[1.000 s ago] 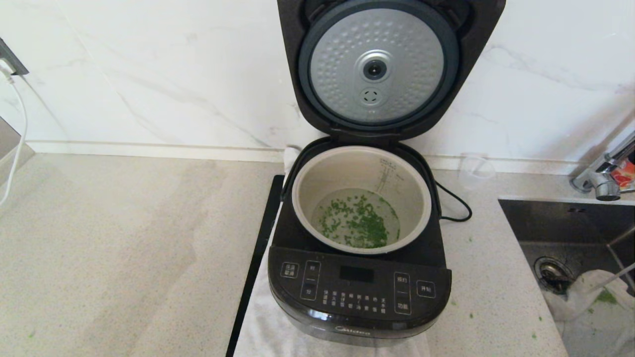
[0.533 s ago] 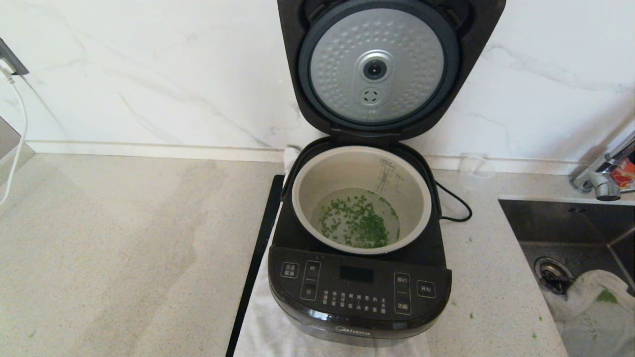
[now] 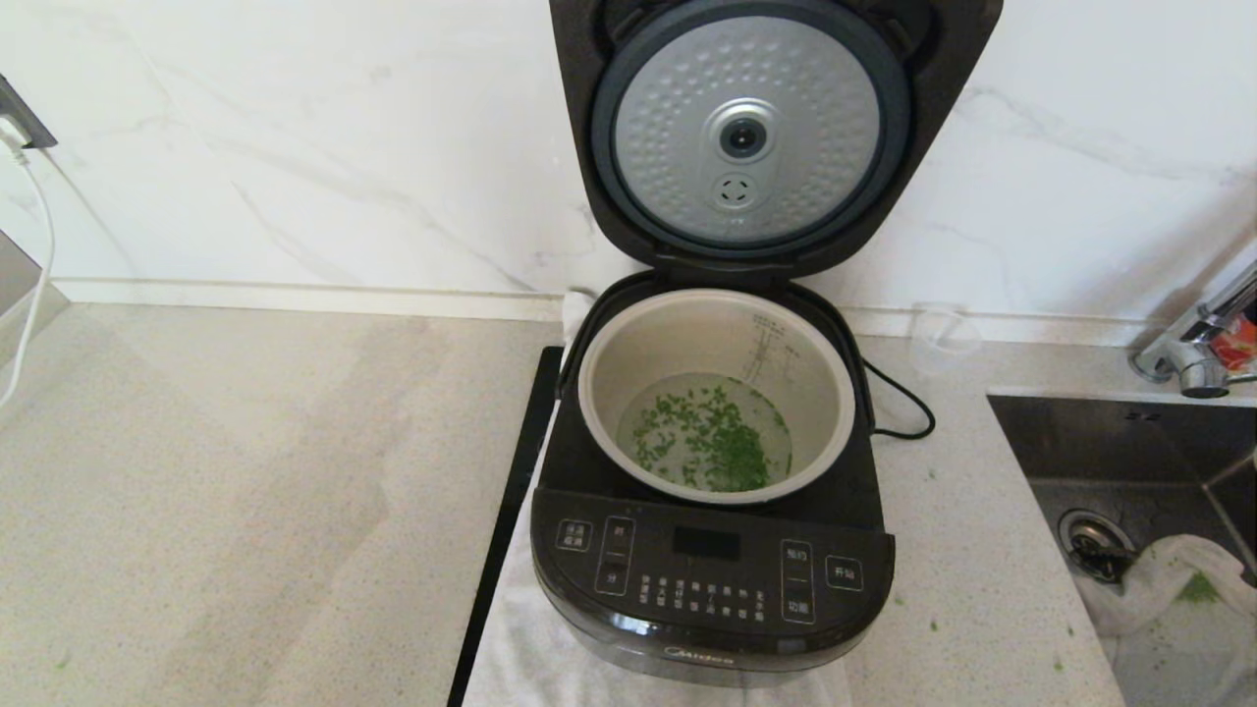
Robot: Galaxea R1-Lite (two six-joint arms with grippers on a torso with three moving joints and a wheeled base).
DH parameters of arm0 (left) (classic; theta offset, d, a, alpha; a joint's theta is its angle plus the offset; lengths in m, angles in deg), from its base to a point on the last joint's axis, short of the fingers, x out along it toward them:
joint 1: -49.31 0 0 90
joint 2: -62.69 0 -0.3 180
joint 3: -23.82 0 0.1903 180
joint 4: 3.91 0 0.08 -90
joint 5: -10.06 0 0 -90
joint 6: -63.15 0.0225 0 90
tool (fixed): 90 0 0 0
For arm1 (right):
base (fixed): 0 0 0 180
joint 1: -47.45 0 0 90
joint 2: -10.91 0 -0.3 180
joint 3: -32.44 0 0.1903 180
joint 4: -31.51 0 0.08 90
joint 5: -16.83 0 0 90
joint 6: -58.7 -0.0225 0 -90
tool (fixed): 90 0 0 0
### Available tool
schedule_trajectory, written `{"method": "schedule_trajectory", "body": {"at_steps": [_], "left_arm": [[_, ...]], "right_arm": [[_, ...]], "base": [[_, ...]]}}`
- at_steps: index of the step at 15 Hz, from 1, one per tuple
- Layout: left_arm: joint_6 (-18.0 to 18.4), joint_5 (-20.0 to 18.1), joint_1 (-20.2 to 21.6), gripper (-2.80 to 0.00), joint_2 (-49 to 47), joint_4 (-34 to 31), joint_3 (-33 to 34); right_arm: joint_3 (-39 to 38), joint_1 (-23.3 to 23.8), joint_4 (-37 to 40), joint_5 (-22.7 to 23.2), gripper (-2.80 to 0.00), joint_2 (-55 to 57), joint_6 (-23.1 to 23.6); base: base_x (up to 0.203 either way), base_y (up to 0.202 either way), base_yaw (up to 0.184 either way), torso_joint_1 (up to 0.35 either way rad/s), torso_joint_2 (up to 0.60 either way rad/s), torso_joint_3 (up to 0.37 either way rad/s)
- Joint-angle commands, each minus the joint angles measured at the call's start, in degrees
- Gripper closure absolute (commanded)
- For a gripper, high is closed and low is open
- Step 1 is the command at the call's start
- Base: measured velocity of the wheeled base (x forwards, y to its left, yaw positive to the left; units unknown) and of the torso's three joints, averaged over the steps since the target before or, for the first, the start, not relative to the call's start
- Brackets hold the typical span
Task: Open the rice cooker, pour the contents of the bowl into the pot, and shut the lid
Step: Fill a bowl with water from the tap
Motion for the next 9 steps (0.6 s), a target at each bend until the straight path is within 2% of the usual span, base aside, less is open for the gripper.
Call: {"method": "schedule_trajectory", "body": {"at_steps": [1,4,9], "left_arm": [[0.01,0.0,0.0,0.0,0.05,-0.02,-0.01],[0.01,0.0,0.0,0.0,0.06,-0.02,-0.01],[0.01,0.0,0.0,0.0,0.03,-0.02,-0.01]], "right_arm": [[-0.03,0.06,0.38,0.17,0.0,-0.94,-0.15],[-0.52,-0.23,3.47,0.21,0.0,-4.13,0.38],[-4.16,-5.1,11.02,-0.15,0.0,-15.7,4.95]], "base": [[0.0,0.0,0.0,0.0,0.0,0.0],[0.0,0.0,0.0,0.0,0.0,0.0],[0.0,0.0,0.0,0.0,0.0,0.0]]}}
